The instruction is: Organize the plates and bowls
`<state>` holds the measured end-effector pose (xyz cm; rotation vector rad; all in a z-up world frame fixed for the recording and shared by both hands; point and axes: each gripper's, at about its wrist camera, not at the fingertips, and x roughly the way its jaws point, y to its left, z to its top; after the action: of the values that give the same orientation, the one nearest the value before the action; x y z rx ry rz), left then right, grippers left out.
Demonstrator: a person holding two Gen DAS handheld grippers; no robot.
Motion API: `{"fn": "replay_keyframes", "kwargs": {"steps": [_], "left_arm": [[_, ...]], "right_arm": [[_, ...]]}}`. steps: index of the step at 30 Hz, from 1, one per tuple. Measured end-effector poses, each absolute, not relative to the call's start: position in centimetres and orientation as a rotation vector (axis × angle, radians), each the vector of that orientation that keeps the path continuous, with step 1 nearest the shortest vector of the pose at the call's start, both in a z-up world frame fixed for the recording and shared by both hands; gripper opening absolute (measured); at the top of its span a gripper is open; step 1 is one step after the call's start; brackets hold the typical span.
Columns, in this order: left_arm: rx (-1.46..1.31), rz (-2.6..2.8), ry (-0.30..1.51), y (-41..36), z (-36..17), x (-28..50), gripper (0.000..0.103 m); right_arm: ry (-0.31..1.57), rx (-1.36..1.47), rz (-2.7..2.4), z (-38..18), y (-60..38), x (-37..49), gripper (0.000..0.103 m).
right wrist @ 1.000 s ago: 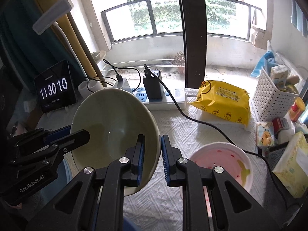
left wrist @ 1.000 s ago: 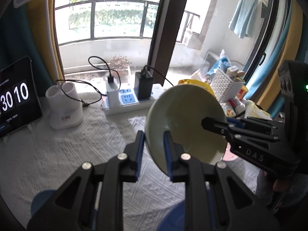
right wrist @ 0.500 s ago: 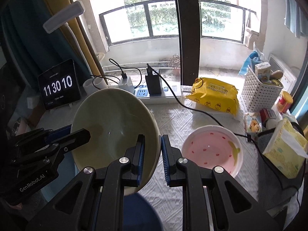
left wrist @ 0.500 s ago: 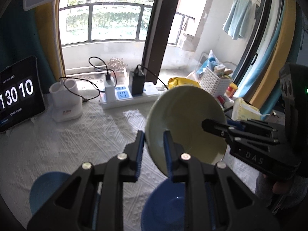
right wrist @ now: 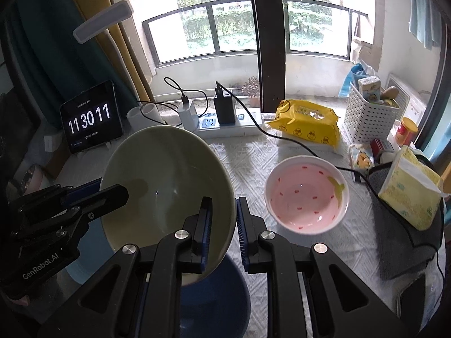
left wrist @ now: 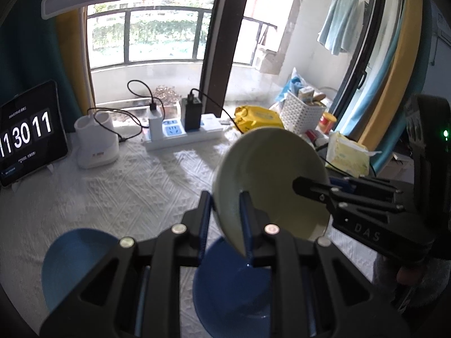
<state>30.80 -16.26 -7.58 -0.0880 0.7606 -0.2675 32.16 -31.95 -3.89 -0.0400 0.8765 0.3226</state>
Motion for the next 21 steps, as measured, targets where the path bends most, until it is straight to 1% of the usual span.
{"fn": "replay_keyframes", "kwargs": {"steps": [12, 21], "left_arm": [[-0.068, -0.289, 0.758, -16.9, -7.4, 28.2, 0.021], [-0.051, -0.293, 0.768, -17.4, -8.1, 26.1, 0.021]], "right_arm": [[0.86, -0.043, 0.302, -3.4, -32.4, 29.1, 0.019], [0.882, -0.031, 0.296, -4.3, -32.6, 27.2, 0.019]]}}
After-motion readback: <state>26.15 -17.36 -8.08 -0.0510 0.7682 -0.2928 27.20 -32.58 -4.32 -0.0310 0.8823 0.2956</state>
